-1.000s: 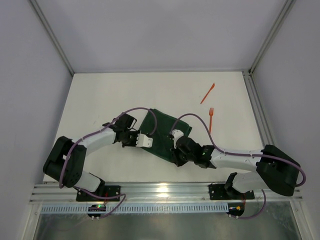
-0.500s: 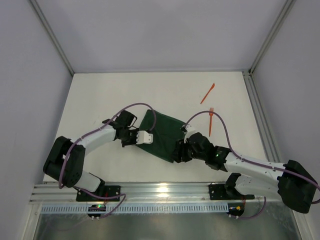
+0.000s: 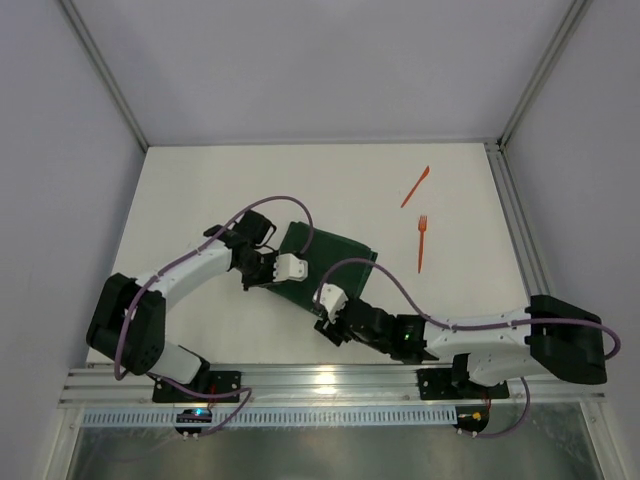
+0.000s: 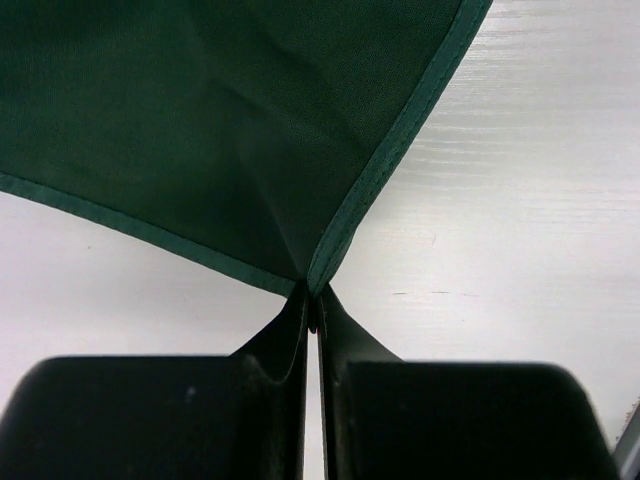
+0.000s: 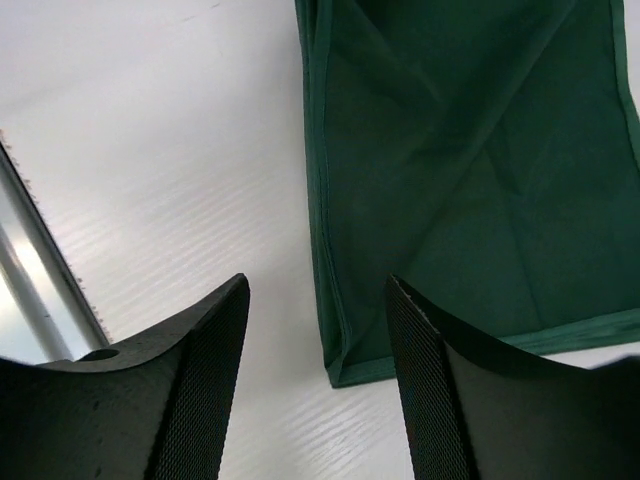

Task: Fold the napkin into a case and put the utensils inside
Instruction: Pick up the upper triangle-folded napkin from the center of the board.

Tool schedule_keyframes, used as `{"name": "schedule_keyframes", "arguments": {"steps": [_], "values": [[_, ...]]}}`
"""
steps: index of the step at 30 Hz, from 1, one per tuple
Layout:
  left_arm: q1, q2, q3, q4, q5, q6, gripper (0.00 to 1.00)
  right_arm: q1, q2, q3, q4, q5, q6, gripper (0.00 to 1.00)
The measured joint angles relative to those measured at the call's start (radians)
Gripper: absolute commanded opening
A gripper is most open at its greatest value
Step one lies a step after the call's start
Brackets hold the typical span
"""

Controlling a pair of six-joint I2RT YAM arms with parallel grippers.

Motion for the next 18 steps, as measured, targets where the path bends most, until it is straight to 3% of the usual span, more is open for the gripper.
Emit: {"name": "schedule_keyframes", "arguments": {"steps": [7, 18], "values": [[0.0, 0.0, 0.023, -0.055, 0.008, -0.022, 0.0, 0.093, 0.276, 0.06, 0.178, 0.177, -0.239, 0.64], [0.0, 0.004, 0.066, -0.101, 0.027, -0.045, 0.0, 0.139, 0.531, 0.19, 0.245, 0.283, -0.387, 0.65]]}}
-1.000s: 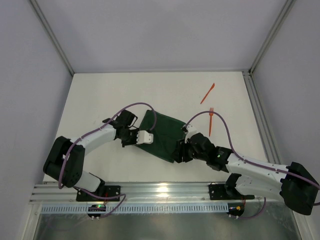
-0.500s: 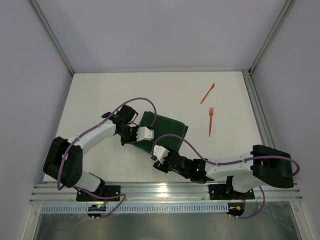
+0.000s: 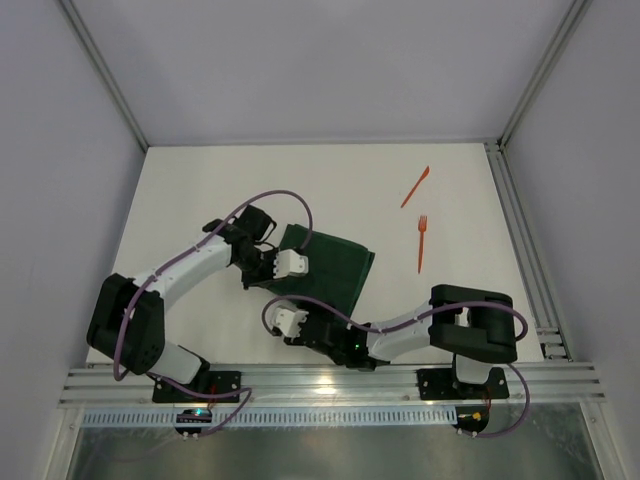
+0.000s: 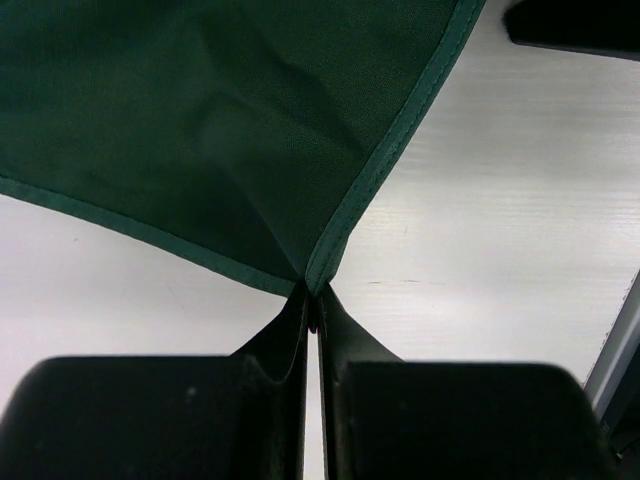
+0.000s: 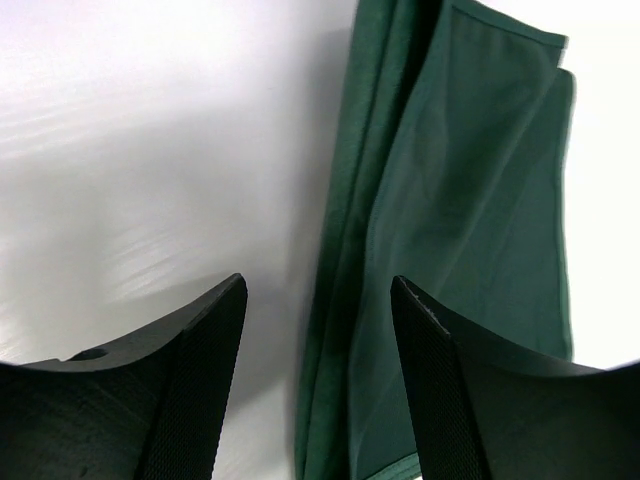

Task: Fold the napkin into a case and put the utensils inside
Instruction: Pick up the upper triangle-folded napkin from the center of the board.

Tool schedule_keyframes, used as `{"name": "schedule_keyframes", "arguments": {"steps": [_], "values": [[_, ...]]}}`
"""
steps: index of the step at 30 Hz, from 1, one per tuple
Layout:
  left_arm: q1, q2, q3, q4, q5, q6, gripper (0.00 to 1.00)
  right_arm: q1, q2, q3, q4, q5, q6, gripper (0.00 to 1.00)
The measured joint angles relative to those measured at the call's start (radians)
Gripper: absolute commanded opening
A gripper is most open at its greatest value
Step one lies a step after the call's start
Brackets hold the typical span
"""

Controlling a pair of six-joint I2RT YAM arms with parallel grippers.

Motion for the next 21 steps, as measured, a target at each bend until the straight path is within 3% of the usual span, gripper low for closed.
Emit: {"name": "schedule_keyframes", "arguments": {"steps": [10, 16, 17, 21], "values": [[0.0, 0.0, 0.005, -0.021, 0.014, 0.0, 0.0, 0.015, 0.104, 0.109, -0.09, 0.188, 0.015, 0.62], [0.0, 0.01, 0.005, -0.025, 0.014, 0.001, 0.0, 0.027, 0.101, 0.115, -0.182, 0.269, 0.075, 0.54], [0.0, 0.014, 0.005, -0.025, 0.014, 0.002, 0.0, 0.029, 0.099, 0.116, -0.199, 0.276, 0.089, 0.52], [0.003, 0.03, 0.005, -0.032, 0.022, 0.004, 0.0, 0.032, 0.095, 0.114, -0.266, 0.278, 0.127, 0.17]]}}
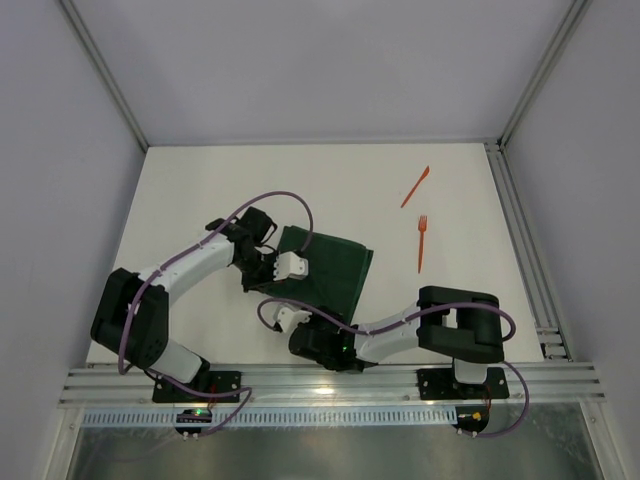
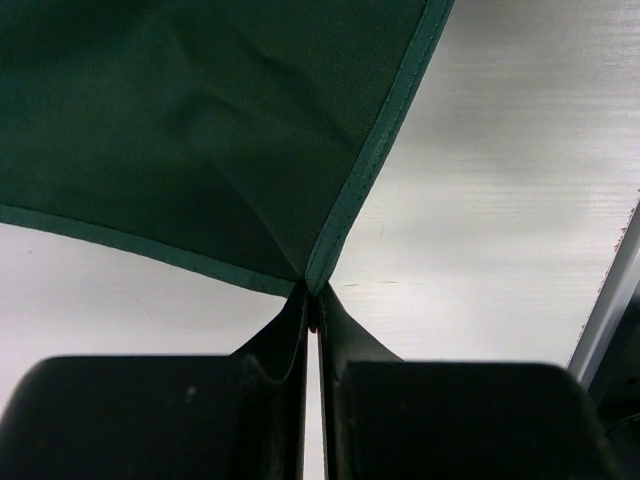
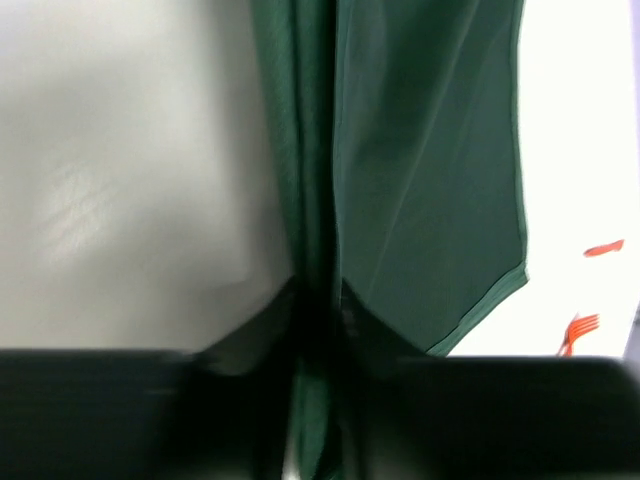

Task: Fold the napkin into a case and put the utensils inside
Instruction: Pick up the upper triangle-folded napkin from the center of the board.

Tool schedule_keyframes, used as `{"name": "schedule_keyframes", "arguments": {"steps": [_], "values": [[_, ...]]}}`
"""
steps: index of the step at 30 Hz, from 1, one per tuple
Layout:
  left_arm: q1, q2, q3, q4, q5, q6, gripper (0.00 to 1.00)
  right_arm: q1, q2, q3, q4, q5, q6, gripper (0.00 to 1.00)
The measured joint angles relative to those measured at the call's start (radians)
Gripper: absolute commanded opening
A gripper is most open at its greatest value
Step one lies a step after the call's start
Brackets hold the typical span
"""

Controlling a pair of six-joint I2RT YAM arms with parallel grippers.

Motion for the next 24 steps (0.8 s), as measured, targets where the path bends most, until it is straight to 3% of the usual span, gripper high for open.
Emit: {"name": "schedule_keyframes", "arguments": {"steps": [4, 7, 10, 17, 24], "values": [[0.005, 0.003, 0.0, -0.006, 0.02, 0.0, 0.0, 0.0, -0.001, -0.003, -0.051, -0.003, 0.02, 0.08], [0.005, 0.003, 0.0, -0.006, 0.033, 0.001, 0.07, 0.0, -0.008, -0.003, -0.066, -0.014, 0.021, 0.04], [0.005, 0.003, -0.006, 0.0, 0.044, 0.001, 0.22, -0.008, -0.037, -0.009, -0.083, -0.067, 0.022, 0.04], [0.045, -0.035, -0.073, 0.011, 0.137, 0.002, 0.42, -0.085, -0.116, -0.027, -0.09, -0.3, 0.027, 0.04], [0.163, -0.133, -0.074, -0.05, 0.259, 0.061, 0.45, -0.198, -0.154, -0.027, -0.085, -0.536, 0.053, 0.04]]}}
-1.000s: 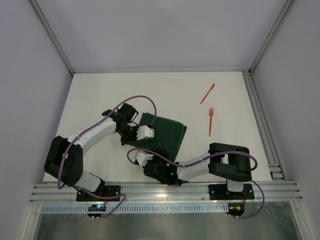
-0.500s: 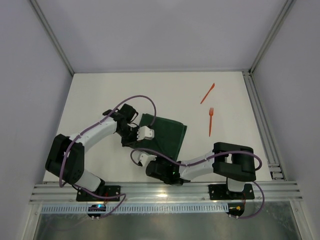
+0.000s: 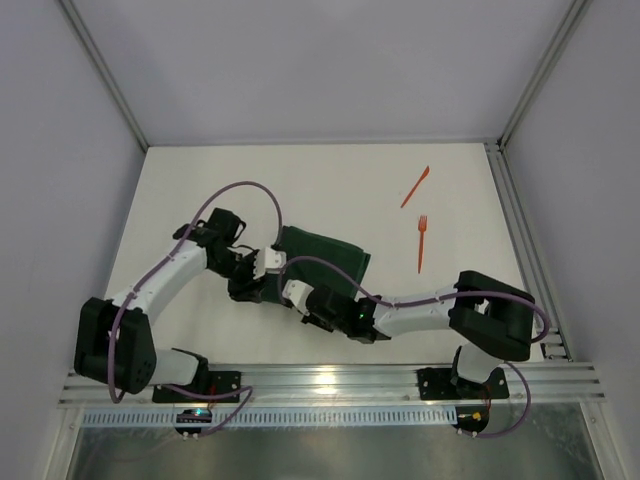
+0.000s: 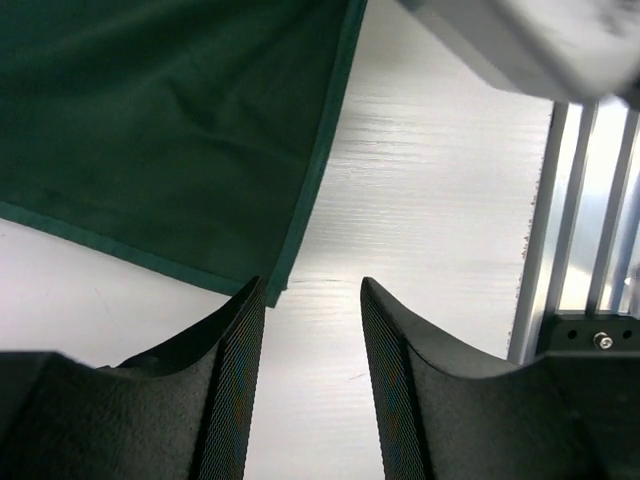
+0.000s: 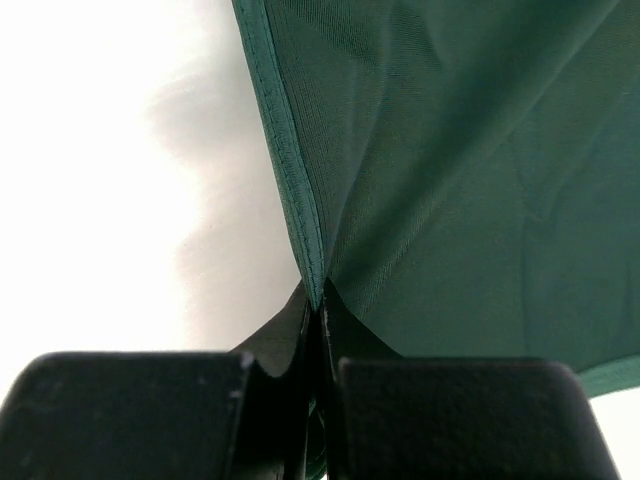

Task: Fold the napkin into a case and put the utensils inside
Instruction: Pick up the upper triangle-folded napkin from the center of the board.

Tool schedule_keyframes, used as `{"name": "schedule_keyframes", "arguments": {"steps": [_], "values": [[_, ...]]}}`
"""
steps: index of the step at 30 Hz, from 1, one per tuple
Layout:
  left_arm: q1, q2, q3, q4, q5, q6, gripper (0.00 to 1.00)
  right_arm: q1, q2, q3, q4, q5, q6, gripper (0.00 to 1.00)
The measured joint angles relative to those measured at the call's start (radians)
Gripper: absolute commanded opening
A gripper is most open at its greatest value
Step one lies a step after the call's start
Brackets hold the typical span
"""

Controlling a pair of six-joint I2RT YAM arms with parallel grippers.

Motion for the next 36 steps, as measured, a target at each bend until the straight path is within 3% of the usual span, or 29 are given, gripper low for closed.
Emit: {"name": "schedule_keyframes", "arguments": {"steps": [7, 12, 13, 16, 18, 20, 30, 36], "values": [[0.057, -0.139, -0.041, -0.03, 0.1, 0.048, 0.49, -0.103, -0.01, 0.0, 0.017, -0.221, 0.021, 0.04], [0.031, -0.246, -0.201, 0.21, 0.079, -0.05, 0.53, -0.158, -0.01, 0.0, 0.03, -0.342, 0.045, 0.04], [0.021, -0.246, -0.23, 0.268, 0.067, -0.071, 0.67, -0.169, -0.01, 0.0, 0.032, -0.364, 0.051, 0.04], [-0.018, -0.245, -0.301, 0.412, 0.021, -0.112, 0.7, -0.191, -0.009, -0.003, 0.047, -0.417, 0.071, 0.04], [-0.046, -0.244, -0.332, 0.491, -0.011, -0.116, 0.81, -0.196, -0.004, -0.003, 0.054, -0.443, 0.079, 0.04], [-0.073, -0.24, -0.352, 0.557, -0.039, -0.111, 0.86, -0.196, 0.004, -0.003, 0.066, -0.464, 0.089, 0.04], [-0.146, -0.237, -0.457, 0.85, -0.141, -0.084, 0.85, -0.226, 0.009, -0.006, 0.074, -0.53, 0.13, 0.04], [-0.192, -0.212, -0.486, 0.811, -0.171, 0.004, 0.82, -0.234, 0.009, -0.006, 0.083, -0.54, 0.142, 0.04]]}}
